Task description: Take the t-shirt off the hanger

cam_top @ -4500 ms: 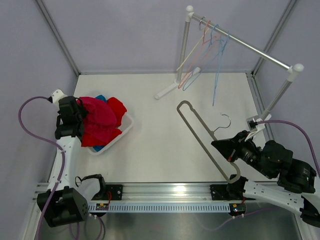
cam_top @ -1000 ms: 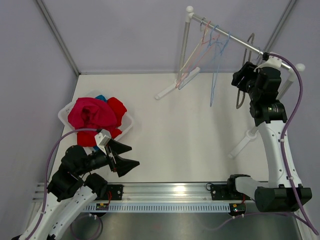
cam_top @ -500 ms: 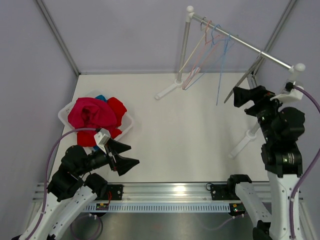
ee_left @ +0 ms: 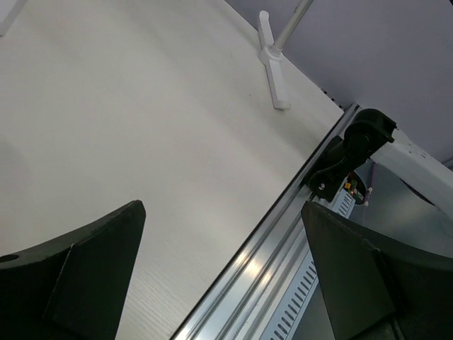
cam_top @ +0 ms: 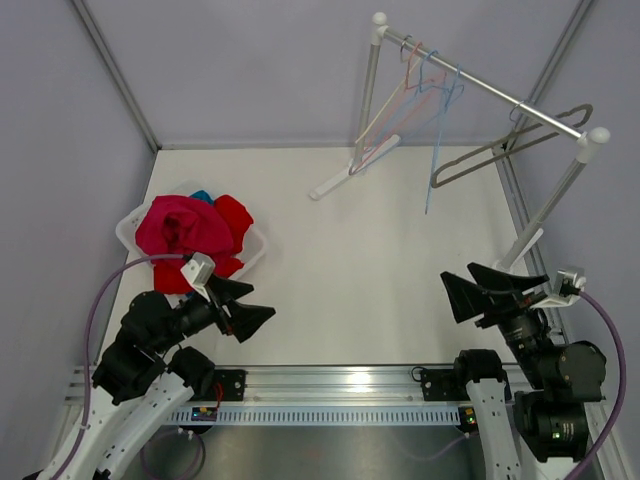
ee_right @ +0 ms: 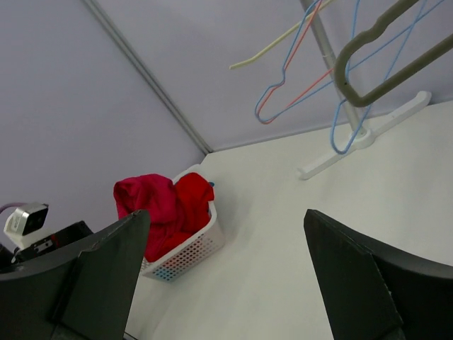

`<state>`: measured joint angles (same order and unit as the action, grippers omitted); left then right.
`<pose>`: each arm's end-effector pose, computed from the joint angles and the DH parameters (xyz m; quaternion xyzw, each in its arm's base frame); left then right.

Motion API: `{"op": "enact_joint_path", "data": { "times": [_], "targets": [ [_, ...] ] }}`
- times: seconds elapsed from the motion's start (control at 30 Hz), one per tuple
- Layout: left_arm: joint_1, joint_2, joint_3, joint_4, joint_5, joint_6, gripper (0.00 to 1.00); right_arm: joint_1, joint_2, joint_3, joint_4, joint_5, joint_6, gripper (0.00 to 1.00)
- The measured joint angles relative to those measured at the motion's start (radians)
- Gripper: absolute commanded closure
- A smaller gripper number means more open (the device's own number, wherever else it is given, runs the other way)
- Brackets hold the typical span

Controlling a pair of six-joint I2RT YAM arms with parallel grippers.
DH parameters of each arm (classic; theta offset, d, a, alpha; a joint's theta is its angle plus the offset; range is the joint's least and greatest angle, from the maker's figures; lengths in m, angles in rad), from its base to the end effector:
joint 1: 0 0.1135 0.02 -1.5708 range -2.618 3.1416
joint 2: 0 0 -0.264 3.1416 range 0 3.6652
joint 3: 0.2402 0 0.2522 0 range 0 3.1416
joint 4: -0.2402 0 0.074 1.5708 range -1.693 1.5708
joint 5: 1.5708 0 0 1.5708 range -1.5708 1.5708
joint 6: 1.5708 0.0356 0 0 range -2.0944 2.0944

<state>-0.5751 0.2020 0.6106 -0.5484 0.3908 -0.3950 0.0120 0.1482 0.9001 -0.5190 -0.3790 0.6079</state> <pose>0.0498 -0.0485 0.3040 0.1934 0.7259 -0.4297 0.5010 0.0009 0.0132 0.3883 0.0375 0.6256 0.3462 0.6981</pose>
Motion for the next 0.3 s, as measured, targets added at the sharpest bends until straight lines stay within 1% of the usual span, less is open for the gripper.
{"op": "enact_joint_path", "data": {
  "times": [0.17,0.3],
  "targets": [
    [0.000,0.000,0.019,-0.004,-0.056,-0.025,0.01,0.013,-0.139,-0.069,-0.028,-0.051,0.018,0.00],
    [0.000,0.000,0.031,-0.005,-0.100,-0.043,0.01,0.042,-0.146,-0.125,-0.040,-0.050,0.014,0.00]
  ]
}}
